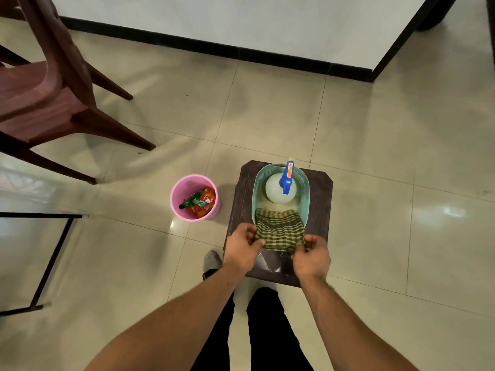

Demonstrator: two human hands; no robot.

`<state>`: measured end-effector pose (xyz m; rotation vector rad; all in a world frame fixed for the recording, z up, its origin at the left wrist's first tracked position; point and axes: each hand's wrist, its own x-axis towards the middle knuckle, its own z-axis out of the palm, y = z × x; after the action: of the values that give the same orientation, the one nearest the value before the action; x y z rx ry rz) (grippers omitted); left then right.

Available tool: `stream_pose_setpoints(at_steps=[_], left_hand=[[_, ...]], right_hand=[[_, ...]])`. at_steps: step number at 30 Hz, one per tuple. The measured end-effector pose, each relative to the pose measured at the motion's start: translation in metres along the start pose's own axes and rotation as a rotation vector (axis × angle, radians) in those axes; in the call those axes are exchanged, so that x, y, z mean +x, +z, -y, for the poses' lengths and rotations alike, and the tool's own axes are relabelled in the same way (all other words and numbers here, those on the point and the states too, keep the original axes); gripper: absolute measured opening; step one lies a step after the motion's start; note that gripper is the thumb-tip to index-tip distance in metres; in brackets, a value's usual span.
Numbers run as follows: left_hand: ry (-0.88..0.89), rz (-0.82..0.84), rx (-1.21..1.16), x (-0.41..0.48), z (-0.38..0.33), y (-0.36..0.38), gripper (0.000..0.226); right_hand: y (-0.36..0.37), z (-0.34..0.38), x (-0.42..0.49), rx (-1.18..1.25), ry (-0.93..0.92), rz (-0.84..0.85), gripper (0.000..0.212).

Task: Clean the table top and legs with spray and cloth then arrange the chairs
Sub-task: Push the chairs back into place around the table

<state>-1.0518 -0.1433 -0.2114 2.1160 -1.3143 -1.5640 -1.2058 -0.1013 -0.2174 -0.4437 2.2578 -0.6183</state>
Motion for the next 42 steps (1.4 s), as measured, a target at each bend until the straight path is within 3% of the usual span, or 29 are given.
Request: stream_pose_setpoints(at_steps=[5,10,17,29,34,42], left_hand=[[0.033,-0.039,0.153,-0.012,0.002,-0.010,0.039],[0.276,-0.035,0.504,-0.056,-0.012,-0.038,0.044],[0.405,-0.120,0.779,-0.121,0.008,-0.103,0.064],[0.141,-0.428,0.599,-0.232,0.194,-0.269,0.068],[-0.060,-0.559,0.472,-0.306,0.327,-0.351,0.068],[-0.390,-0.799,0.246,-0.417,0.485,-0.438,0.067]], right_hand=[[-0.013,0.005,-0.014,-0.186,-0.042,-0.003,0.029],[-0.030,0.025,-0.054,-0.530,-0.555,0.058,0.044],[-0.028,0.052,-0.130,-0.904,-0.922,0.253,0.059],[0.099,0.039,-0.337,-1.134,-1.350,0.409,0.064],[0.200,0.019,-0.478,-1.169,-1.574,0.521,0.061],[0.313,-0.028,-0.668,-1.231,-1.890,0.747,0.063]])
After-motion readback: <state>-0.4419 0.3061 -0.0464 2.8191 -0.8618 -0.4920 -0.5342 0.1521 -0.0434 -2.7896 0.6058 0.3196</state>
